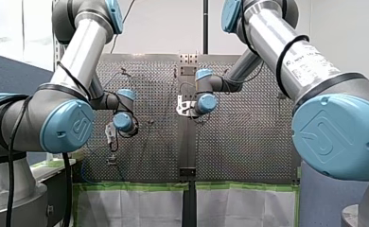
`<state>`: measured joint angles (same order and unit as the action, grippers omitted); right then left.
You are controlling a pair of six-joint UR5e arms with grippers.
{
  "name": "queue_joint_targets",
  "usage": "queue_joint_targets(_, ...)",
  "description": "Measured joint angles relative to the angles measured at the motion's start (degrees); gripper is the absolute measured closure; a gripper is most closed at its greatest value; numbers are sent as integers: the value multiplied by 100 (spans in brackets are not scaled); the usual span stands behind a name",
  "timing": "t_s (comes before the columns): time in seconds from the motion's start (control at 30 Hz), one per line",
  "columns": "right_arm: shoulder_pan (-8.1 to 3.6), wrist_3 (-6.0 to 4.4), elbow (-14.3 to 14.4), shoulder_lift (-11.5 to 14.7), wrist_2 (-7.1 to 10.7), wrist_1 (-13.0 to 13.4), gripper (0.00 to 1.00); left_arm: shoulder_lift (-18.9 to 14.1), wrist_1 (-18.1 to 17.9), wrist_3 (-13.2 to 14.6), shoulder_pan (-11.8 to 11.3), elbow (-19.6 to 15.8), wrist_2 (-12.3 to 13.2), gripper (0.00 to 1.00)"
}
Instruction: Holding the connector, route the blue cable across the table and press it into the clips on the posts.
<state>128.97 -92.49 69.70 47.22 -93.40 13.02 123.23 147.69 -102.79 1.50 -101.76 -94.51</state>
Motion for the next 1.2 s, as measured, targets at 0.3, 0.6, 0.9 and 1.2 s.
queue_joint_targets(0.3, 55, 131, 0, -2, -25, -18, 100, -86, 381, -55, -10, -114, -26, 40)
queue_joint_targets(0.6, 208, 143, 4, -2, -71, -68, 100, -551, 72, -407, 18, -581, -351, 22)
queue_joint_targets(0.9, 295, 128, 8, -3, -67, -208, 100, -1055, 212, -198, 140, -1063, -106, 0)
queue_joint_targets(1.2, 308, 116, 29, -6, -207, -333, 100, -1287, 566, -21, 328, -1281, -167, 0)
